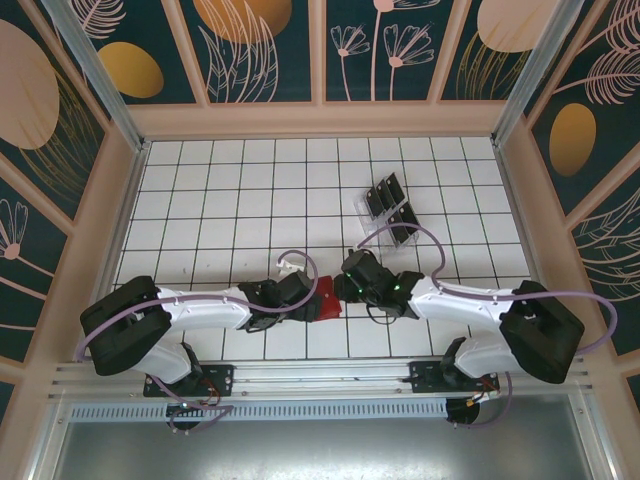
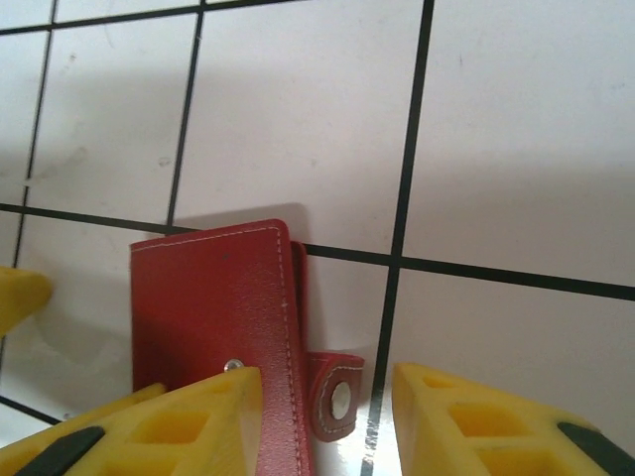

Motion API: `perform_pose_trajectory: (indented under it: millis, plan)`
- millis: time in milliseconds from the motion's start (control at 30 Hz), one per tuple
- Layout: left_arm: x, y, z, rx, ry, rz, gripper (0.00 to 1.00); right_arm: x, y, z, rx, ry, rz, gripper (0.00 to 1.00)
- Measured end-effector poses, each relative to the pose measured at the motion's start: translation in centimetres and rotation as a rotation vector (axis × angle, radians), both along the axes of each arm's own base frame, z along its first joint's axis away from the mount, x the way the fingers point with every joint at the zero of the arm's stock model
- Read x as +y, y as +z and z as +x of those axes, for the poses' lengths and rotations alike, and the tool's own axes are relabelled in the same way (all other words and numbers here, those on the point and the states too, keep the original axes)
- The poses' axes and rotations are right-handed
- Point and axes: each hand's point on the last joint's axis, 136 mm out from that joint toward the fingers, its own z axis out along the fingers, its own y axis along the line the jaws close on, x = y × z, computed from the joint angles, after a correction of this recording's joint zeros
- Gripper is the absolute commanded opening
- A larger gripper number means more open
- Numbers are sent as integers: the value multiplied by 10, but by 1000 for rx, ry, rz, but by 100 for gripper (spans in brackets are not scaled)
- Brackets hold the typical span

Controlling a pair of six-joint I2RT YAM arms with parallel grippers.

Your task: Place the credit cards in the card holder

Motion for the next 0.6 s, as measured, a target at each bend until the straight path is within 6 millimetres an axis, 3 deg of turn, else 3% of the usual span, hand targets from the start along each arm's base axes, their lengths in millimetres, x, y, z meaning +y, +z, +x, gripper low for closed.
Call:
perform_pose_trajectory:
  millis: [233,467,600]
  plan:
    - [0,0,0,1,5,-3,98,2,-7,6,-3,10,-50,33]
    - [0,0,0,0,6,-4,98,-2,-13,11,-1,7,-74,10]
    - [0,-1,0,-2,7,-5,98,-2,-13,11,0,7,-73,4]
